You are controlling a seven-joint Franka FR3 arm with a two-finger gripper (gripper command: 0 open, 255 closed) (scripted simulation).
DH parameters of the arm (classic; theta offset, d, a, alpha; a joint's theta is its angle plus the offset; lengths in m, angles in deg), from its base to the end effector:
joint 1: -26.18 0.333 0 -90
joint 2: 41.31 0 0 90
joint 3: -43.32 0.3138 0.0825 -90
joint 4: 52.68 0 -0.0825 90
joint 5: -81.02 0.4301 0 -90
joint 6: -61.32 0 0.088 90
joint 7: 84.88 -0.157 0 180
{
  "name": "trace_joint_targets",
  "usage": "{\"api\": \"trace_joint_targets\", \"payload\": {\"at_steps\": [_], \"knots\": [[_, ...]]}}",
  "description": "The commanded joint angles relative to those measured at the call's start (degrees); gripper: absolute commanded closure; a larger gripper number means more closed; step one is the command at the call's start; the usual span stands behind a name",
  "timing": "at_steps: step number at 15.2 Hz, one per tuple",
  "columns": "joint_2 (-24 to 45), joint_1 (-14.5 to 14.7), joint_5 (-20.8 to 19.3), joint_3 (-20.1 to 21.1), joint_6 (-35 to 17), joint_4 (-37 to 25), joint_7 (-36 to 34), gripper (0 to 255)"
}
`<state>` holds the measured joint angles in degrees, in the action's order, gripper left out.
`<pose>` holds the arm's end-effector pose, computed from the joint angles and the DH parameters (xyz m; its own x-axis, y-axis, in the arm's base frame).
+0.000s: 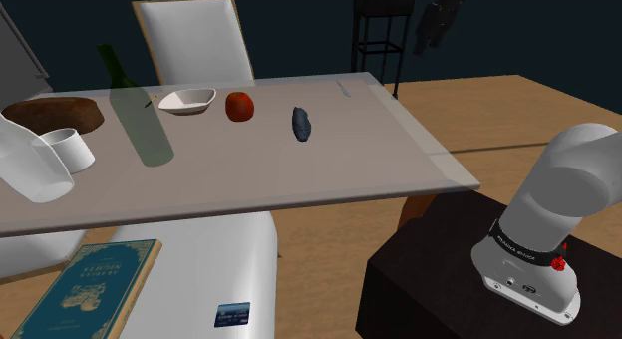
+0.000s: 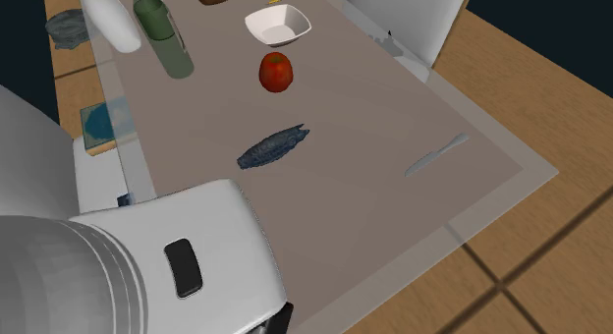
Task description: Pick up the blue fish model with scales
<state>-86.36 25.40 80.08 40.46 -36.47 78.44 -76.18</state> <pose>0.3768 -0.0298 0.5886 0.9742 0.0989 0.2030 0.0985 -0.9951 0.0119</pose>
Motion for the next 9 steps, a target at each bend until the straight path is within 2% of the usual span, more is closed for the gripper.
{"api": "trace_joint_targets", "payload": {"at_steps": [1,9], "knots": [[0.0,0.0,0.0,0.0,0.0,0.0,0.0,0],[12.2,-1.46,0.74,9.43,-10.36,-0.9,-15.74,0]]}}
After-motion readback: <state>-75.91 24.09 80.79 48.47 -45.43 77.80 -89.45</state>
